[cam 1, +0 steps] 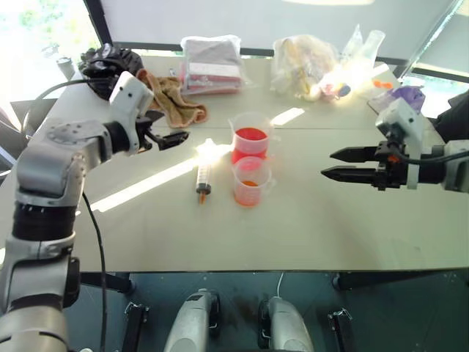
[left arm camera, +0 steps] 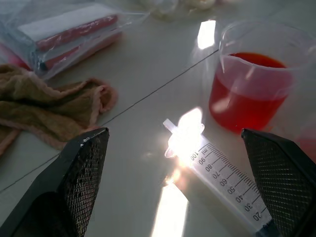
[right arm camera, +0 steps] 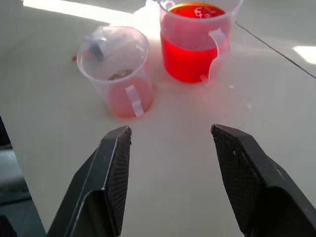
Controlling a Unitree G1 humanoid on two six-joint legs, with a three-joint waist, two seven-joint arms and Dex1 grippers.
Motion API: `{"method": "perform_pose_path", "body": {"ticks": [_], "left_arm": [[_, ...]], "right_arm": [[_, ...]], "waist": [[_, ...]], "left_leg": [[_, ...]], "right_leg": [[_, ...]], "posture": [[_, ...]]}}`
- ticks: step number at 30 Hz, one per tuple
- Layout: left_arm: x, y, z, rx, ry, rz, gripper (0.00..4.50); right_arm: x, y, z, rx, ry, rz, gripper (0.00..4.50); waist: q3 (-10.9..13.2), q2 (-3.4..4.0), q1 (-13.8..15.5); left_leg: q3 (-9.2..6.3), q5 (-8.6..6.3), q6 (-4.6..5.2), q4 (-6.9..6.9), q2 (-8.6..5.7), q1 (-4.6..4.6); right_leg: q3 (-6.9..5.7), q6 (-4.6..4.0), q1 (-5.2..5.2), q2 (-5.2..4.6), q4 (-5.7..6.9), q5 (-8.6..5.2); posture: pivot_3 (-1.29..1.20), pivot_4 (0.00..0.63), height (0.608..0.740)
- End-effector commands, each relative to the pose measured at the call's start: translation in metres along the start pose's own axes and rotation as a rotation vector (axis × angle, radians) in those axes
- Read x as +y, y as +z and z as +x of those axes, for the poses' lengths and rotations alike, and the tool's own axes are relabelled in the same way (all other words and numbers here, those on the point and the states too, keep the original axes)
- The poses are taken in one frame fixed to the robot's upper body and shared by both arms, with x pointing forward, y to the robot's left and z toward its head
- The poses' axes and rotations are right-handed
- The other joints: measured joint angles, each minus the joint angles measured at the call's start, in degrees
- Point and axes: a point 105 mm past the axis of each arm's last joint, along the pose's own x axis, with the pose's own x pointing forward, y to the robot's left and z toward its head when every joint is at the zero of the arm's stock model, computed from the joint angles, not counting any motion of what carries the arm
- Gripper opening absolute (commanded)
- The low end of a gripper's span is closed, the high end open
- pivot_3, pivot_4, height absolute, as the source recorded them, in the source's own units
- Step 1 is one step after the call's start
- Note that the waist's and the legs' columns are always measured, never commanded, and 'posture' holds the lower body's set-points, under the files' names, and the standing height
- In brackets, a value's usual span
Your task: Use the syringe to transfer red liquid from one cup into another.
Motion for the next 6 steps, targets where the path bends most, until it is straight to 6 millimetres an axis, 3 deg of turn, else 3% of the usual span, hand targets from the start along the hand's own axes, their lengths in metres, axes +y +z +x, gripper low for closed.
{"method": "perform_pose_path", "body": {"ticks": [1, 6], "left_arm": [[-0.003, 0.015, -0.023, -0.043, -0.038, 0.099, 4.46], [-0.013, 0.014, -0.036, -0.055, -0.090, 0.068, 4.46]], "right_arm": [[0.002, 0.007, -0.004, -0.001, 0.031, -0.088, 2.72], [0.002, 0.010, 0.004, -0.010, 0.058, -0.118, 2.72]], "waist": [[0.01, 0.01, -0.16], [0.02, 0.04, -0.17]], "left_leg": [[0.00, 0.00, 0.00, -0.01, 0.01, -0.02], [-0.01, 0.00, 0.00, -0.02, 0.02, -0.05]], "right_leg": [[0.00, 0.00, -0.03, 0.00, 0.00, 0.00], [0.01, -0.01, -0.06, -0.03, -0.01, 0.00]], "posture": [[0.00, 0.150, 0.740], [0.00, 0.150, 0.740]]}}
